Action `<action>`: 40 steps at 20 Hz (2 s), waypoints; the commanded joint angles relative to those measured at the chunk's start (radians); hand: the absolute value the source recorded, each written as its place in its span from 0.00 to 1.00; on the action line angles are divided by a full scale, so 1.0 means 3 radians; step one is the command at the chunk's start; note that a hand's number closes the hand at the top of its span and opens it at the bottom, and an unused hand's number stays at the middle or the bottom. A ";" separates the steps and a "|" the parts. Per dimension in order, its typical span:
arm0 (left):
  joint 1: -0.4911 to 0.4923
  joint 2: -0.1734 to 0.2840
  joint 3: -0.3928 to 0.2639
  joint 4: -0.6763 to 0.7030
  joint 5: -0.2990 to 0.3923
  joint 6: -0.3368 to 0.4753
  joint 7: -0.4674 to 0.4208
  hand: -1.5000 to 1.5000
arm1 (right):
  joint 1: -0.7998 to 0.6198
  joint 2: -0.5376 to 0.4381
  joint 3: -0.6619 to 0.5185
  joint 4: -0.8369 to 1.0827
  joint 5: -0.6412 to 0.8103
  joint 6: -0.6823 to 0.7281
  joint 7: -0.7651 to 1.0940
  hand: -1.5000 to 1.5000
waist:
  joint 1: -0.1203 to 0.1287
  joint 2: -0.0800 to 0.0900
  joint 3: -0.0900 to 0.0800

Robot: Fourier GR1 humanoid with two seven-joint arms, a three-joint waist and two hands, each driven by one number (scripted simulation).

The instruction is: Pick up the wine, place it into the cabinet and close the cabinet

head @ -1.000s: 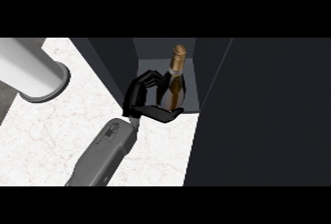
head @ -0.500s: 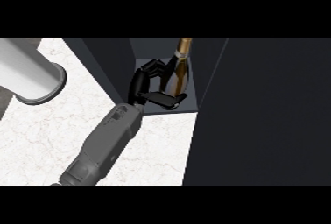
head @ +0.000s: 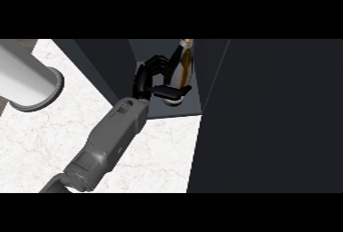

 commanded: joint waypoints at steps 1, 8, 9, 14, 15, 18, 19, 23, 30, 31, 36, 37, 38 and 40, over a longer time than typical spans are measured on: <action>-0.0161 -0.0001 0.0095 0.0243 0.0099 0.0034 -0.0008 1.00 | 0.0167 -0.0072 0.0039 -0.0608 -0.0164 0.0043 0.0182 0.00 | -0.0027 0.0007 -0.0002; -0.0354 0.0116 0.0278 0.0563 0.0138 -0.0089 -0.0113 1.00 | 0.0250 -0.0045 0.0041 -0.0551 -0.0200 0.0055 0.0030 0.00 | -0.0082 0.0036 -0.0002; -0.0295 0.0092 0.0290 0.0594 0.0129 -0.0007 -0.0224 1.00 | 0.0289 -0.0057 0.0130 -0.0581 -0.0159 0.0063 0.0030 0.00 | -0.0082 0.0027 -0.0004; -0.0499 0.0187 0.0324 0.0757 0.0093 0.0065 -0.0234 1.00 | 0.0244 -0.0041 0.0118 -0.0427 -0.0250 0.0161 -0.0121 0.00 | -0.0119 0.0073 -0.0002; -0.0448 0.0172 0.0293 0.0794 0.0051 0.0091 -0.0307 1.00 | 0.0361 -0.0068 0.0137 -0.0471 -0.0184 0.0121 -0.0184 0.00 | -0.0118 0.0044 0.0000; -0.0686 0.0243 0.0243 0.0881 -0.0027 0.0145 -0.0147 0.00 | 0.0284 -0.0074 0.0118 -0.0473 -0.0169 0.0154 -0.0151 0.00 | -0.0106 0.0048 -0.0004; -0.0524 0.0284 0.0279 0.0893 -0.0006 0.0155 -0.0362 0.00 | 0.0300 -0.0007 0.0205 -0.0370 -0.0175 0.0154 -0.0265 0.00 | -0.0156 0.0081 -0.0005; -0.0649 0.0212 0.0246 0.0987 -0.0071 0.0426 -0.0359 0.00 | 0.0308 -0.0058 0.0230 -0.0379 -0.0194 0.0202 -0.0261 0.00 | -0.0164 0.0077 -0.0005; -0.0689 0.0341 0.0322 0.1019 -0.0024 0.0307 -0.0377 0.00 | 0.0326 -0.0076 0.0176 -0.0400 -0.0205 0.0218 -0.0374 0.00 | -0.0151 0.0080 -0.0007; -0.0664 0.0362 0.0371 0.0955 0.0026 0.0138 -0.0437 0.00 | 0.0409 -0.0083 0.0239 -0.0347 -0.0191 0.0208 -0.0406 0.00 | -0.0146 0.0068 -0.0007; -0.0783 0.0258 0.0468 0.0851 0.0107 -0.0082 -0.0526 0.00 | 0.0356 -0.0086 0.0171 -0.0417 -0.0184 0.0189 -0.0340 0.00 | -0.0119 0.0058 -0.0011; -0.0732 0.0270 0.0509 0.0819 0.0150 -0.0270 -0.0546 1.00 | 0.0405 -0.0078 0.0205 -0.0417 -0.0168 0.0168 -0.0367 0.00 | -0.0080 0.0038 -0.0009; -0.0811 0.0299 0.0561 0.0807 0.0193 -0.0268 -0.0528 1.00 | 0.0418 -0.0093 0.0185 -0.0341 -0.0223 0.0204 -0.0430 0.00 | -0.0112 0.0057 -0.0005; -0.0791 0.0229 0.0548 0.0788 0.0174 -0.0388 -0.0620 1.00 | 0.0409 -0.0076 0.0256 -0.0397 -0.0152 0.0173 -0.0362 0.00 | -0.0080 0.0044 -0.0010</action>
